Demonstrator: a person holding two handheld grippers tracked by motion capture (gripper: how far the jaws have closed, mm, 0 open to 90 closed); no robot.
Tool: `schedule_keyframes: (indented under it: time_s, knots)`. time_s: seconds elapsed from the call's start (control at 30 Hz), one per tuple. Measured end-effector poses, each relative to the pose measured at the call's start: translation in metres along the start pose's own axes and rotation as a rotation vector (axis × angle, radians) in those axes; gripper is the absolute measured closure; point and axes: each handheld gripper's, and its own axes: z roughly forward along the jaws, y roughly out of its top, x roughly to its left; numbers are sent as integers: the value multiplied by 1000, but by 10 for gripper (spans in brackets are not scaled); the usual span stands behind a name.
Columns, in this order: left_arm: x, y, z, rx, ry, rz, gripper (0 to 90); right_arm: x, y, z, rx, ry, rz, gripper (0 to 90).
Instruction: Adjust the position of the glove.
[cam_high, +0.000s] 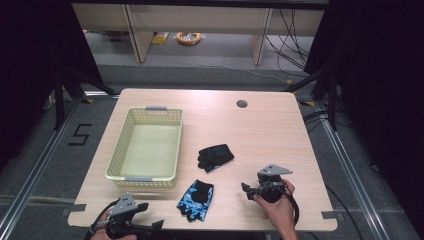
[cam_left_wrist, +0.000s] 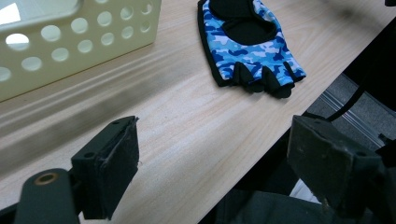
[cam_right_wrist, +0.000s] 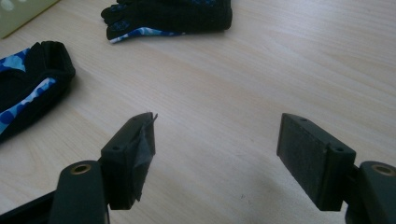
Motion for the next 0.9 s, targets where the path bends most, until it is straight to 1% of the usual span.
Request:
schedule_keyframes:
  time_s: [0.07, 0.1, 0.13, 0.17, 0.2, 0.23, 0.27, 0.3, 0.33, 0.37, 0.43, 0.47, 0.5, 0.53, 0.57, 0.6, 0.63, 0.67, 0.7, 0.73, 0.77, 0.8, 0.83, 0.87, 0.9]
  knots:
    - [0, 0, 0, -1, 1, 1, 162, 2, 1, -1, 16, 4, 24, 306]
    - [0, 0, 0, -1, 1, 1, 162, 2, 1, -1, 16, 4, 24, 306]
    - [0, 0, 0, -1, 2, 1, 162, 2, 2, -2, 34, 17, 19, 315]
    - [0, 0, 0, 0, 2, 2, 162, 1, 3, 0, 13, 34, 3, 320]
    - [0, 0, 0, 3, 2, 4, 162, 1, 3, 1, 0, 21, -27, 327]
    - [0, 0, 0, 0, 2, 1, 162, 3, 5, 0, 18, 19, 9, 336]
    - [0, 0, 0, 0, 2, 2, 162, 2, 6, 1, 6, 21, -19, 340]
    - [0, 0, 0, 0, 2, 2, 162, 2, 7, 3, -10, 34, -34, 343]
    - [0, 0, -1, 3, 2, 5, 162, 3, 9, 3, -7, 32, -26, 352]
    - [0, 0, -1, 3, 2, 5, 162, 5, 11, 2, 3, 29, 3, 355]
    - [0, 0, -1, 0, 4, 1, 162, 6, 15, 3, -4, 31, 6, 357]
    - [0, 0, -1, -1, 4, 1, 162, 4, 16, 6, -26, 43, -27, 358]
    - [0, 0, -1, -1, 4, 1, 162, 6, 19, 6, -13, 50, -4, 363]
    - [2, 1, -2, 25, 14, 24, 162, 7, 22, 6, -17, 45, -5, 371]
    - [2, 1, -2, 25, 14, 24, 162, 7, 22, 6, -17, 45, -5, 371]
    - [1, 0, -1, -3, 7, -1, 162, 10, 28, 9, -21, 51, -14, 377]
    - [1, 0, -1, -2, 8, -1, 162, 11, 32, 11, -26, 46, -24, 383]
    - [1, 0, -1, -3, 9, -2, 162, 11, 35, 13, -27, 45, -46, 387]
    - [1, 0, -1, -3, 9, -2, 162, 11, 35, 13, -27, 45, -46, 387]
    - [0, 0, 0, -11, 11, -3, 162, 14, 44, 17, -28, 47, -33, 392]
    - [1, 0, -1, -9, 9, -3, 162, 14, 46, 20, -49, 47, -50, 397]
    - [1, 1, -1, -1, 7, -3, 161, 16, 52, 23, -38, 53, -36, 398]
    - [1, 1, -1, -1, 7, -3, 162, 16, 52, 23, -38, 53, -36, 398]
    - [1, 0, 0, -17, 16, -7, 162, 18, 60, 29, -26, 65, -45, 409]
    - [1, 0, -1, -16, 14, -8, 162, 19, 63, 33, -44, 64, -52, 416]
